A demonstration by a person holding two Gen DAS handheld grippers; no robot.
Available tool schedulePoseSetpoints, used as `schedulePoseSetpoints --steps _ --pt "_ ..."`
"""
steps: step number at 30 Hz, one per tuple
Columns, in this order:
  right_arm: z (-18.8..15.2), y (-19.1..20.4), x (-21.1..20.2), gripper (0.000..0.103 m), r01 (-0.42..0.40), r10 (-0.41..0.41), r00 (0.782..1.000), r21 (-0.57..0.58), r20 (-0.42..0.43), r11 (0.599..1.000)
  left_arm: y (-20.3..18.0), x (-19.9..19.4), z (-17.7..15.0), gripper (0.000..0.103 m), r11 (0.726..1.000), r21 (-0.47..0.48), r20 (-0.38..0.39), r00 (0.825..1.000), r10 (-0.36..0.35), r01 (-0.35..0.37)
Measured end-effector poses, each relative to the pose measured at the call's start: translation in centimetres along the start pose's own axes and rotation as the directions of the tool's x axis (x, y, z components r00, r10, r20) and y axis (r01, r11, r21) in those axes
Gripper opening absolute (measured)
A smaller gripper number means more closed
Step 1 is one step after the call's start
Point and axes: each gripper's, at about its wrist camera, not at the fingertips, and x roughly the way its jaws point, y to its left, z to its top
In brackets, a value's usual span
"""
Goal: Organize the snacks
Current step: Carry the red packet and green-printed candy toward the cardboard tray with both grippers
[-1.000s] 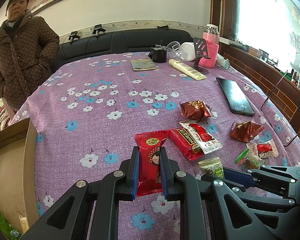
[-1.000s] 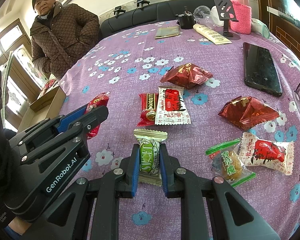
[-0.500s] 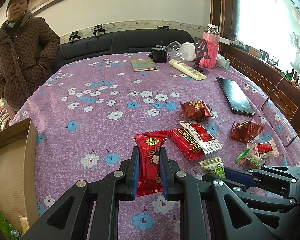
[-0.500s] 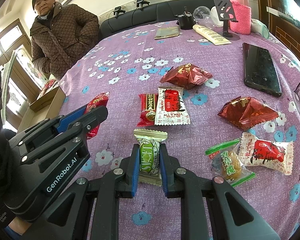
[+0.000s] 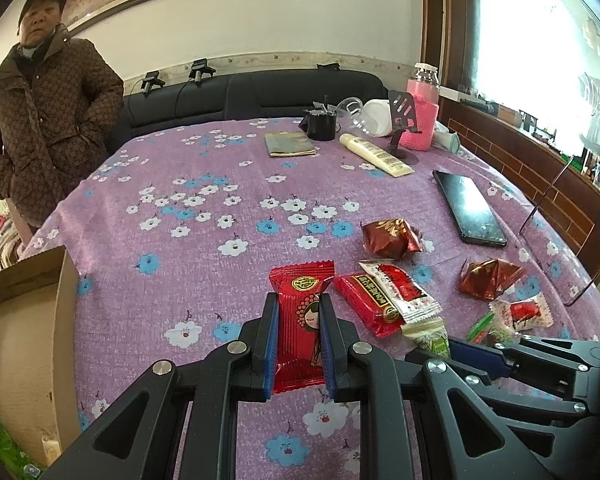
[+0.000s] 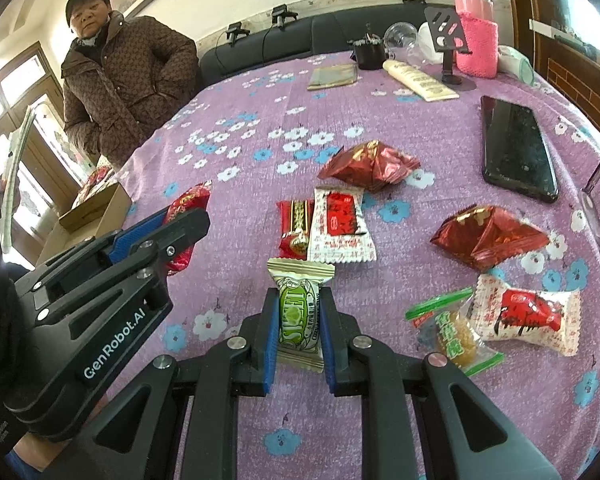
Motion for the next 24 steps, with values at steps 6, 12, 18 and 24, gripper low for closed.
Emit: schedulePoseSetpoints --steps 6,12,18,24 --pt "0.2 -0.7 -0.6 0.017 0.009 -0.011 0.999 0.04 0.039 0.999 0.3 -2.7 0.0 0.018 0.999 -0.035 0.026 0.999 -0.029 0.03" --pt "-0.1 0.6 -1.8 0.017 0.02 -0.022 0.998 0.031 0.066 0.999 1.2 -6.1 -0.9 0.018 0.998 -0.035 0.048 0.998 -0.049 0.051" --pt "-0.5 4.4 -2.3 0.017 -0.039 0.041 0.998 -0.024 0.054 0.999 4.7 -10.0 -1.6 0.018 0.996 -0.087 0.109 0.994 -0.026 0.036" --pt "-0.9 9.5 -2.7 0.018 -0.096 0.101 0.994 -0.119 0.042 0.988 9.2 -12.5 -3.1 0.018 0.985 -0.17 0.134 0.99 0.033 -0.01"
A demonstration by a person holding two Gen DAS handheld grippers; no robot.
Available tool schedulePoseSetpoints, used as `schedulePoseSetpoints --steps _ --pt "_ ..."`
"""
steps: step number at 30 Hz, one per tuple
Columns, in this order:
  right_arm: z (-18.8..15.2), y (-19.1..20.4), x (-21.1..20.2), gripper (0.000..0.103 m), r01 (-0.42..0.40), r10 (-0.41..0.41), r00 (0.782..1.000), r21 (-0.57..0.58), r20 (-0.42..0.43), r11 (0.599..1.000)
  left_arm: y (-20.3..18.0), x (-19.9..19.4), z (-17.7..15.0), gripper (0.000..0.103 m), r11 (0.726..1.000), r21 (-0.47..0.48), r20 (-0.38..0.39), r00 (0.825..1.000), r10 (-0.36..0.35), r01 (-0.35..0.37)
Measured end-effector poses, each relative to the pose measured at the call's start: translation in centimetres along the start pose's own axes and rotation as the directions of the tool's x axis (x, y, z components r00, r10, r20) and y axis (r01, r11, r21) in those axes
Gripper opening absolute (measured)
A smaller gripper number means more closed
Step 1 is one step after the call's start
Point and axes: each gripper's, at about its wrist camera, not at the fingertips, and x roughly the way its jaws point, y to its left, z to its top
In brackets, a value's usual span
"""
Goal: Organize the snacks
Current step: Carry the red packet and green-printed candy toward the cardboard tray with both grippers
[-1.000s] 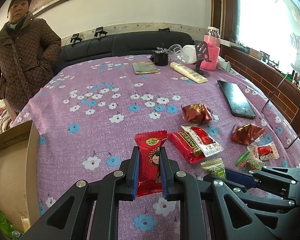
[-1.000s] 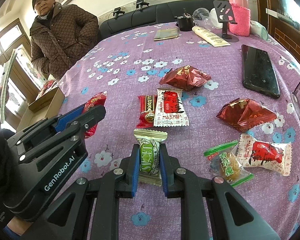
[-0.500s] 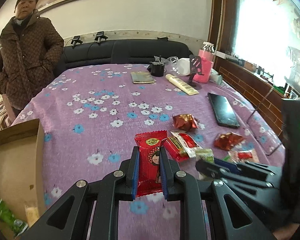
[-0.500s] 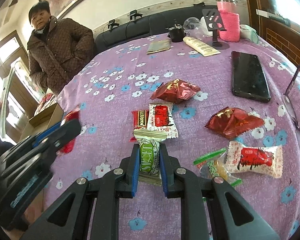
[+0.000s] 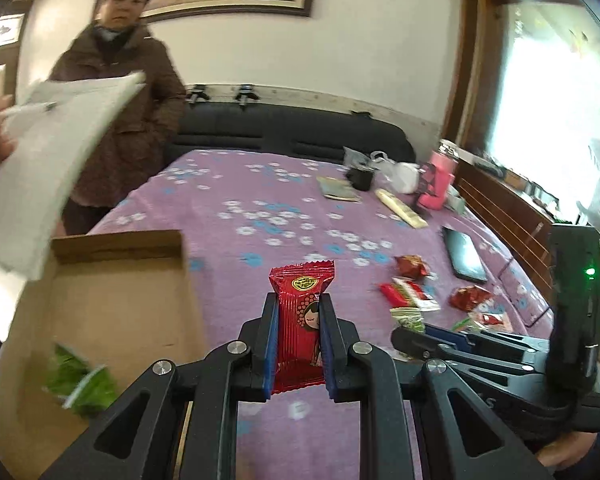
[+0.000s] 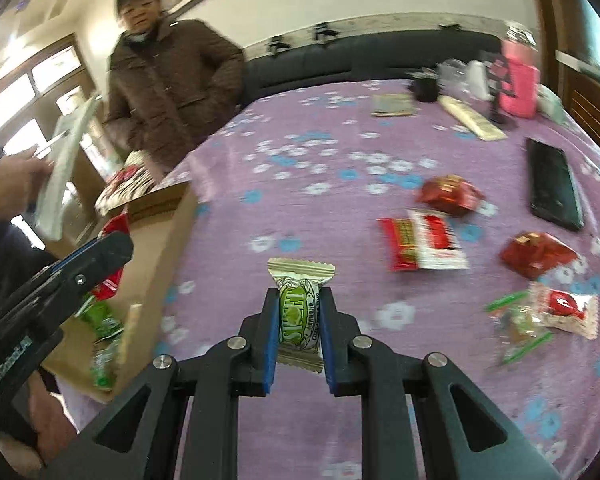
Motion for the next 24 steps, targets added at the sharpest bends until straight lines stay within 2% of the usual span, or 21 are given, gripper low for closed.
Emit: schedulePoseSetpoints --steps 7,12,16,24 --pt "-0.3 5.5 1.3 0.018 -0.058 0.054 0.998 -0.106 -0.037 0.993 6.4 -2.4 -1.5 0.018 0.988 -0.107 0.014 0.994 0.109 -0.107" --pt "-0.5 9.0 2.2 0.018 -0.098 0.089 0.994 -0.169 -0.058 0.981 10.3 -3.3 -2.9 0.018 0.965 -0.164 0.015 0.978 0.21 -0.205" --pt "-0.7 11.7 2.8 0.018 -0.125 0.113 0.991 -0.216 -0.067 0.968 12.6 -3.5 -3.9 0.018 0.952 -0.199 0.0 0.971 0.24 -0.235" --pt "-1.5 15.1 4.3 0.018 -0.167 0.145 0.985 -0.284 -0.095 0.944 15.0 -2.8 -5.8 0.018 0.943 -0.236 -0.037 0.972 0.233 -0.235"
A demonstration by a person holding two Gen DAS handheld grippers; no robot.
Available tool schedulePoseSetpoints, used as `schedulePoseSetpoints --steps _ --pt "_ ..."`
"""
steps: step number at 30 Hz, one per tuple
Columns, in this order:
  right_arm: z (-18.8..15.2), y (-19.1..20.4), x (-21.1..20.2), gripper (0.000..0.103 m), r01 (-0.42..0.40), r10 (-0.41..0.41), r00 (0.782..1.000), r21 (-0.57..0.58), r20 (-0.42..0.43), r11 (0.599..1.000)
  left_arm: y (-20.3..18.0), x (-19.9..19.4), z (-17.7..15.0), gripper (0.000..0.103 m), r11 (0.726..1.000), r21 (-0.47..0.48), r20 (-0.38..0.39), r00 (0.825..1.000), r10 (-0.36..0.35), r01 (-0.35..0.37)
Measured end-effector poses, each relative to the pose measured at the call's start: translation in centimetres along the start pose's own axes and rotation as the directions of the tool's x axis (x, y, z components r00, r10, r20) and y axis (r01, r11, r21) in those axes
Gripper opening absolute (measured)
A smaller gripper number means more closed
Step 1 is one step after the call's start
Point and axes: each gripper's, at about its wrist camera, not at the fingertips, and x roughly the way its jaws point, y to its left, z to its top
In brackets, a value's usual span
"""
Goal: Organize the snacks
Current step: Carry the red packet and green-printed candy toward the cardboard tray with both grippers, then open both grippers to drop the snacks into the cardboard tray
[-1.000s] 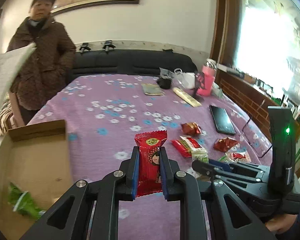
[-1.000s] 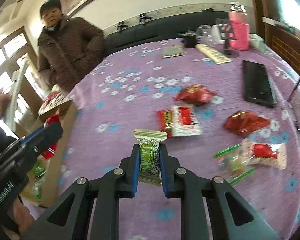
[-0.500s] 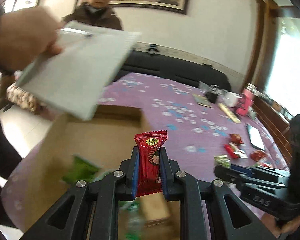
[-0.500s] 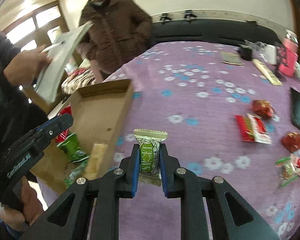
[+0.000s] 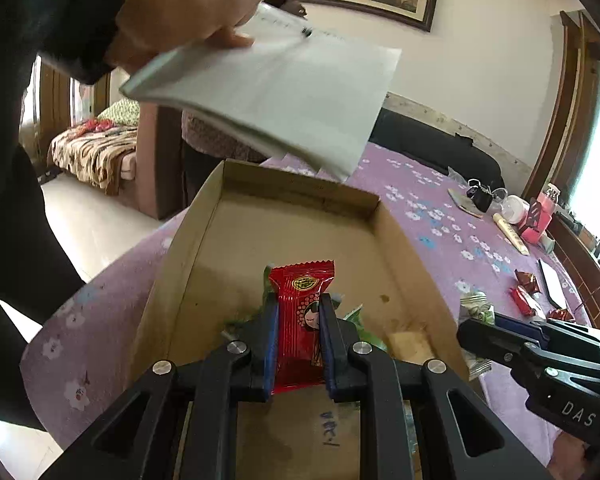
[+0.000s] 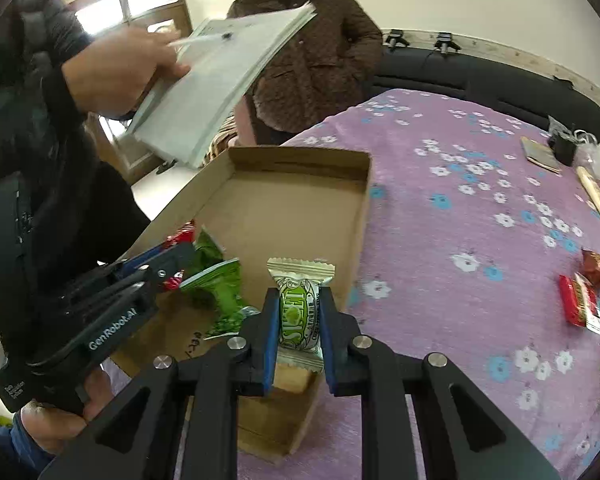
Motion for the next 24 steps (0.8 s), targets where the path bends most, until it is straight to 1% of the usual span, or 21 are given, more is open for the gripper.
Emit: schedulePoseSetpoints --steps 5,11,19,22,23,24 --pt "-0.2 0.6 1.4 0.018 -0.017 0.017 1.0 -0.02 -0.021 1.0 0.1 0.0 -0.1 0.018 1.0 0.017 0.017 1.0 -0.012 0.011" --pt "-0.7 0.7 2.4 0.018 -0.021 0.021 1.0 -0.029 -0.017 0.999 -0.4 0.2 -0.6 0.019 0.998 0.061 0.048 0.999 -0.008 0.006" --pt "-1.5 0.3 3.3 0.018 -0.043 0.042 0.999 -0.011 -0.034 0.999 -0.6 0.2 -0.6 0.019 0.995 0.087 0.036 0.998 -0.048 0.045" --pt "-1.4 0.0 3.3 0.018 -0.058 0.058 0.998 0.001 -0.029 0.998 -0.9 0.1 -0.7 0.019 0.994 0.102 0.037 0.998 -0.05 0.046" --pt "-1.5 -0.2 3.3 0.018 -0.063 0.063 0.998 0.006 -0.028 0.998 -1.0 0.1 -0.7 0.02 0.993 0.106 0.037 0.998 -0.052 0.047" --pt "-1.5 -0.3 3.2 0.018 -0.074 0.075 0.997 0.014 -0.027 0.997 -1.1 0.1 -0.8 0.022 0.993 0.11 0.037 0.998 -0.053 0.049"
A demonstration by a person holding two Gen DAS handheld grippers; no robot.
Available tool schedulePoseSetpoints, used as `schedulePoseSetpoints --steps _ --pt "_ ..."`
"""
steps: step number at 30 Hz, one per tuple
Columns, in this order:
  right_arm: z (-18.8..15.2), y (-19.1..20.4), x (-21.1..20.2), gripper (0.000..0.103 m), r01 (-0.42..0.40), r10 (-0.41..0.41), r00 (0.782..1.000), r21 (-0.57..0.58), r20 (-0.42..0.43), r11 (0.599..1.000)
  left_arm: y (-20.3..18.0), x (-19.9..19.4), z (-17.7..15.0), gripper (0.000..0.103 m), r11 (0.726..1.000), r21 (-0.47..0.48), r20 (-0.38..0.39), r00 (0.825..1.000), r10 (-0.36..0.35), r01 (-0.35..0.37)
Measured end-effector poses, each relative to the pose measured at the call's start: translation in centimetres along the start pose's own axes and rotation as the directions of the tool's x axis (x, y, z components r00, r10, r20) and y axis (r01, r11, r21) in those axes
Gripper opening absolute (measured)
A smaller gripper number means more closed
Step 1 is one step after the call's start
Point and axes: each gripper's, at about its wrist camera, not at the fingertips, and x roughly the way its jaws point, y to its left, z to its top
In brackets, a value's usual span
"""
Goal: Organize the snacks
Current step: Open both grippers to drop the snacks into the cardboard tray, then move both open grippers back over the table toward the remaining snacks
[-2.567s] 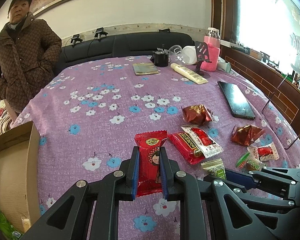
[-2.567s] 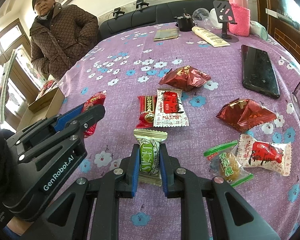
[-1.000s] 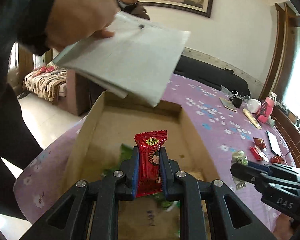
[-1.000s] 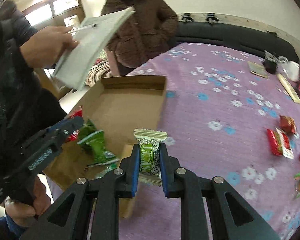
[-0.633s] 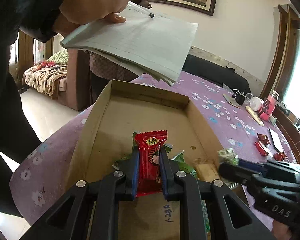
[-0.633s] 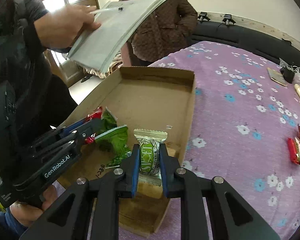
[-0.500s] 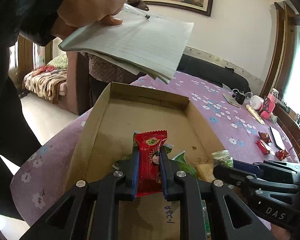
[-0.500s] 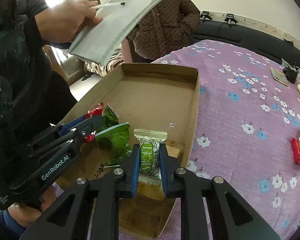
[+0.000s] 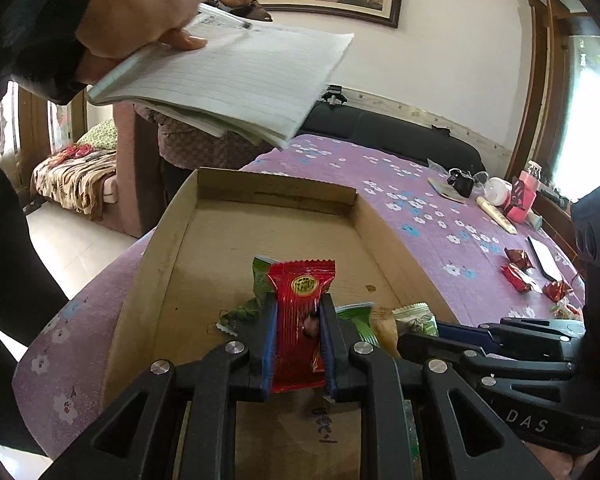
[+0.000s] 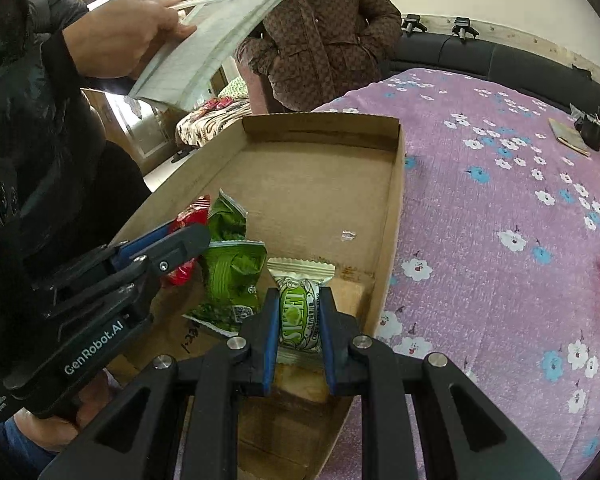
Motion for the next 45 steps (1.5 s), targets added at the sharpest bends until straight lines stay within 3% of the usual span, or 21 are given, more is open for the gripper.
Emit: schedulePoseSetpoints --steps 2,6,19,22,26,29,32,36,40,42,45 --pt "0.1 -0.1 0.0 0.019 -0.01 0.01 1.0 0.005 -0.002 1.0 -0.1 -0.1 0.0 0.028 1.0 0.008 0.001 1.0 -0.005 0.005" --pt "0.2 -0.2 -0.3 0.023 -0.016 0.016 1.0 0.011 0.006 1.0 -0.1 -0.3 0.0 0.051 1.0 0.009 0.009 1.0 -0.016 0.016" --pt "0.3 -3.1 -5.4 0.032 0.005 -0.013 0.997 0.115 0.073 0.993 -1.1 -0.6 -0.1 0.052 0.999 0.037 0.026 1.0 0.01 -0.011" --pt "0.3 -4.9 -7.5 0.034 0.041 -0.056 0.993 0.138 0.106 0.99 -1.9 -1.0 0.2 0.052 0.999 0.035 0.013 1.0 -0.023 0.023" --pt "0.4 -9.2 -10.4 0.034 0.109 -0.14 0.98 0.208 0.144 0.972 -4.8 -2.4 1.1 0.057 0.992 0.111 0.034 0.998 -0.054 0.05" --pt "0.8 -14.0 -11.8 0.034 0.192 -0.234 0.966 0.304 0.11 0.933 -7.5 -3.0 1.7 0.062 0.982 0.176 0.033 0.996 -0.082 0.075" --pt "0.8 -18.9 -12.5 0.034 0.264 -0.316 0.946 0.404 0.068 0.876 -10.7 -3.0 2.5 0.062 0.968 0.228 0.005 0.994 -0.105 0.101" --pt "0.3 -24.8 -11.2 0.034 0.361 -0.388 0.92 0.484 -0.048 0.797 -14.6 -1.2 3.5 0.062 0.956 0.226 -0.102 0.981 -0.166 0.186" --pt "-0.3 -26.6 -9.8 0.033 0.387 -0.396 0.914 0.484 -0.089 0.785 -17.1 1.0 3.6 0.062 0.957 0.21 -0.188 0.969 -0.161 0.2" --pt "-0.5 -27.0 -8.9 0.033 0.424 -0.427 0.898 0.48 -0.11 0.768 -18.1 2.2 3.6 0.062 0.957 0.204 -0.219 0.962 -0.161 0.207" --pt "-0.9 -27.8 -8.4 0.033 0.405 -0.409 0.907 0.476 -0.102 0.781 -18.9 3.2 3.4 0.062 0.956 0.201 -0.249 0.955 -0.163 0.215"
